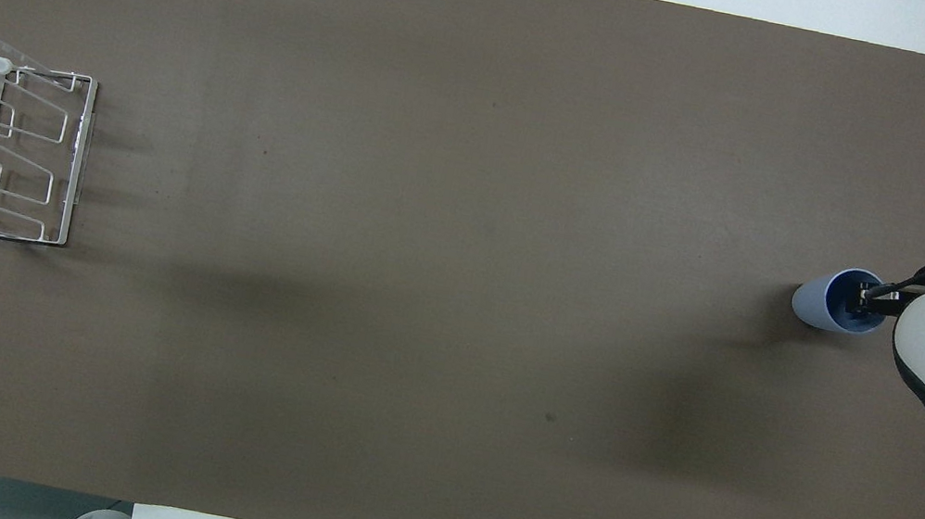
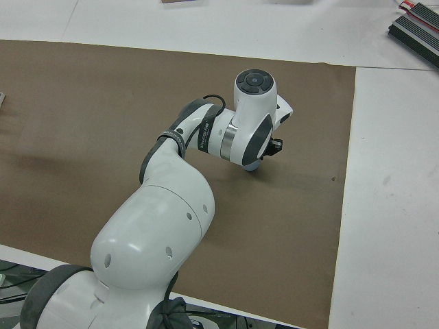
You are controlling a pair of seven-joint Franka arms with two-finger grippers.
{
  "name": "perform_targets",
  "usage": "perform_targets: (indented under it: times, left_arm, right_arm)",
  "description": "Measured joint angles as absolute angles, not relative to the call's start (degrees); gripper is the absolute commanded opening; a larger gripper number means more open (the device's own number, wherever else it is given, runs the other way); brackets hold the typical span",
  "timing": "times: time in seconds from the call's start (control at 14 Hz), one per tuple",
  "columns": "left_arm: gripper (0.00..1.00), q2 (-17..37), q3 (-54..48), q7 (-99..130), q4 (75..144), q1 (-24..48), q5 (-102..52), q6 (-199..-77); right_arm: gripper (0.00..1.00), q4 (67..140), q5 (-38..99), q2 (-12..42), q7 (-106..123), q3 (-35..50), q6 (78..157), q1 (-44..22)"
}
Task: Hang cup on cup holder
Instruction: 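Lift the cup and carry it toward the left gripper, then grasp the cup base with the left gripper while the right gripper holds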
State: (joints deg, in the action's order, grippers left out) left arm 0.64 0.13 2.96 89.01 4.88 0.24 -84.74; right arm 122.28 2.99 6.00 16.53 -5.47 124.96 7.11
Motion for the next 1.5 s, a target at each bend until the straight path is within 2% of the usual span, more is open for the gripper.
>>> perform_targets:
  times: [0.29,0.57,0.79,0.93,1.14,1.5]
  left_arm:
    - [1.0,0.6,0.2,3.0,89.0,4.9,0.2,-84.7]
    - [1.0,0.6,0.0,3.0,89.0,4.9,0.2,-84.7]
    - [1.0,0.5,0.0,3.0,89.6,4.9,0.2,-84.5]
    - [1.0,0.3,0.0,4.7,90.2,4.9,0.0,-84.5]
    - [1.0,-0.7,-0.2,16.1,92.4,5.0,-5.4,-85.5]
    - [1.0,-5.1,-0.8,46.1,102.9,11.9,-13.1,-93.4]
  right_arm:
    - [0.0,121.0,3.0,6.0,17.6,-4.8,122.2,7.0]
    - [0.0,109.9,10.0,5.4,16.7,0.3,105.0,6.8]
    - [0.0,105.4,23.5,4.9,9.2,5.3,97.9,6.4]
    - [0.0,105.4,31.5,5.1,4.3,7.7,97.8,4.8]
    - [0.0,106.2,42.0,5.4,-3.5,8.4,100.9,-1.4]
    - [0.0,109.5,63.2,5.5,-9.1,8.5,107.7,-7.3]
